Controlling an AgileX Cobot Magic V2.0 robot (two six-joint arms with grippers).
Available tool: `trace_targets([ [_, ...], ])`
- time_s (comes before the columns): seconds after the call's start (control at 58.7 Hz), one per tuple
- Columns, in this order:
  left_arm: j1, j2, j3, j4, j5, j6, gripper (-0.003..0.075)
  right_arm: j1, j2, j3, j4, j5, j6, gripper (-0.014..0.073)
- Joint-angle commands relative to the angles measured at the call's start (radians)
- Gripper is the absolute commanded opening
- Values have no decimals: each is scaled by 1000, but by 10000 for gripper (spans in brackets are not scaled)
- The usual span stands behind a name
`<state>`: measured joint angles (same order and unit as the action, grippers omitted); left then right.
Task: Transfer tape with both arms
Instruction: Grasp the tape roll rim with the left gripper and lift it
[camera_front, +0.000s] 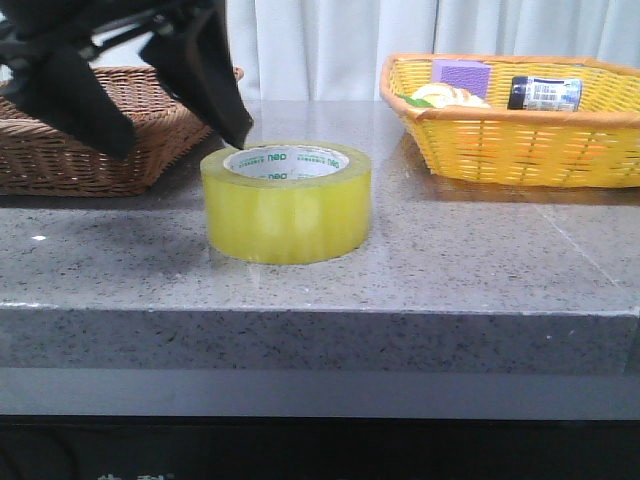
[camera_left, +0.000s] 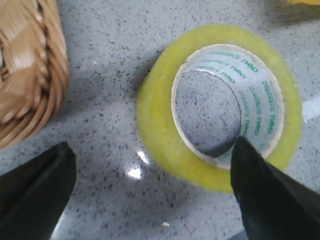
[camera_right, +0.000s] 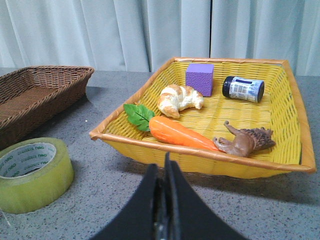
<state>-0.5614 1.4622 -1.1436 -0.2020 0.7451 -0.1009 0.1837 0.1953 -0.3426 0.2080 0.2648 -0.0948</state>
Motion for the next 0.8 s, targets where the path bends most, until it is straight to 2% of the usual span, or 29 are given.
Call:
trace_targets([
  [0.0,-8,5,-55,-28,-52,-3,618,-6,8,-24,-6,-85,-5,-69],
  [0.545,-8,138,-127,-54,-66,-3,608,-6,8,-24,-6,-85,-5,-69],
  [0.648,-8,141,-127,-54,-66,-3,513,-6,8,-24,-6,-85,-5,-69],
  [0.784,-8,141,-127,-54,-66,-3,295,-6,8,-24,-6,-85,-5,-69],
])
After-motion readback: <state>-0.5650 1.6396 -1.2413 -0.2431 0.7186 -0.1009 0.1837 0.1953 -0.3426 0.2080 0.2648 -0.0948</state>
